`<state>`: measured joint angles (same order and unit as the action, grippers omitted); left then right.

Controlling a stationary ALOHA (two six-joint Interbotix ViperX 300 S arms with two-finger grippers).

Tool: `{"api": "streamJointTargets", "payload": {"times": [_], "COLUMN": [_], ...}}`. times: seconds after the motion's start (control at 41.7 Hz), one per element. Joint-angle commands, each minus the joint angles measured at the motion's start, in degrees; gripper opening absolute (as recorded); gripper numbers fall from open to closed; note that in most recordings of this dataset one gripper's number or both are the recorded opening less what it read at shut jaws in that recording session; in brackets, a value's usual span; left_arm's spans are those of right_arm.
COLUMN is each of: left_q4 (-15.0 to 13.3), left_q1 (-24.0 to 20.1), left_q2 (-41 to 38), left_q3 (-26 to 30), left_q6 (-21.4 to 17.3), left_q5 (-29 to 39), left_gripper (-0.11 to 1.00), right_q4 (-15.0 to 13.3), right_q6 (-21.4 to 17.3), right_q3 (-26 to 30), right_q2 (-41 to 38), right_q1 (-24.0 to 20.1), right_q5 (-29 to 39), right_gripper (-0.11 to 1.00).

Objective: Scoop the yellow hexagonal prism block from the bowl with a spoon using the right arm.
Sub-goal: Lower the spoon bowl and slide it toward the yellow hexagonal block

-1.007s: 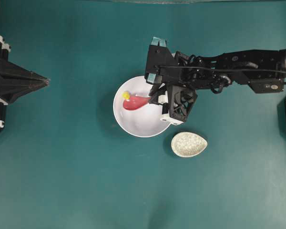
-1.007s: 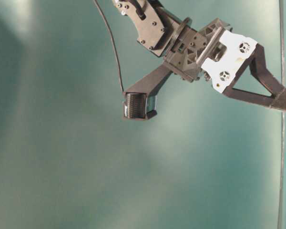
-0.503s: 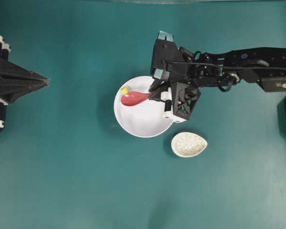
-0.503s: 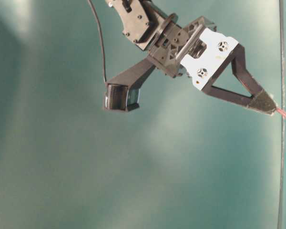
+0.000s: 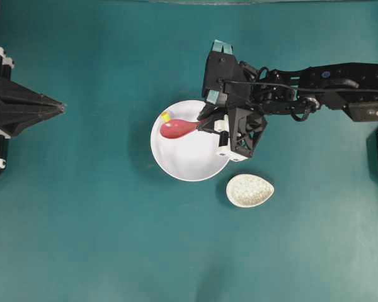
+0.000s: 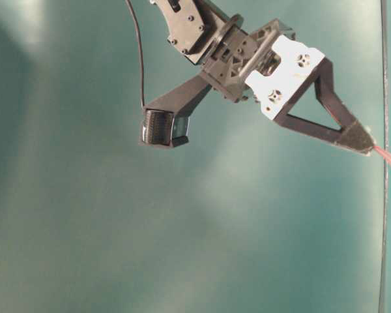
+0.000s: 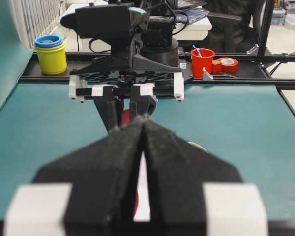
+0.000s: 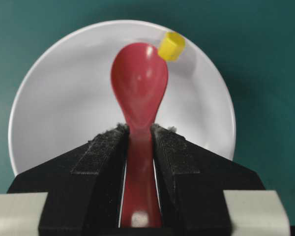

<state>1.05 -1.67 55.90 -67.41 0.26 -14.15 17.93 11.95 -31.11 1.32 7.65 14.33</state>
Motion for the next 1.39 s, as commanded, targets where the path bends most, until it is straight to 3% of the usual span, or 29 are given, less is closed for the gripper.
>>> {"api": "streamJointTargets", "payload": {"times": [0.0,0.791,1.103,1.367], "left_q4": [0.2,0.2,0.2,0.2], "left_q1": [-0.1,-0.1,-0.1,0.0], "left_q2": [-0.6,-0.7,-0.7,-0.8], "left_q3": [1.4,1.4,1.4,1.4], "left_q6": [0.1,0.1,0.1,0.1], "left_q5": [-0.5,-0.3,-0.1,-0.1], "left_gripper": [0.01,0.01,0.01,0.01], "right_q4": [0.0,-0.1,0.0,-0.1], "right_q6": [0.0,-0.1,-1.4,-5.1], "right_q3": [0.7,0.6,0.6,1.8], "right_q2": [1.8,5.5,11.6,12.1], "right_q1": [0.1,-1.3,-1.3,-0.5], "right_q5": [-0.5,0.0,8.9,19.4], "right_gripper": [0.23,0.23,0.23,0.23]}}
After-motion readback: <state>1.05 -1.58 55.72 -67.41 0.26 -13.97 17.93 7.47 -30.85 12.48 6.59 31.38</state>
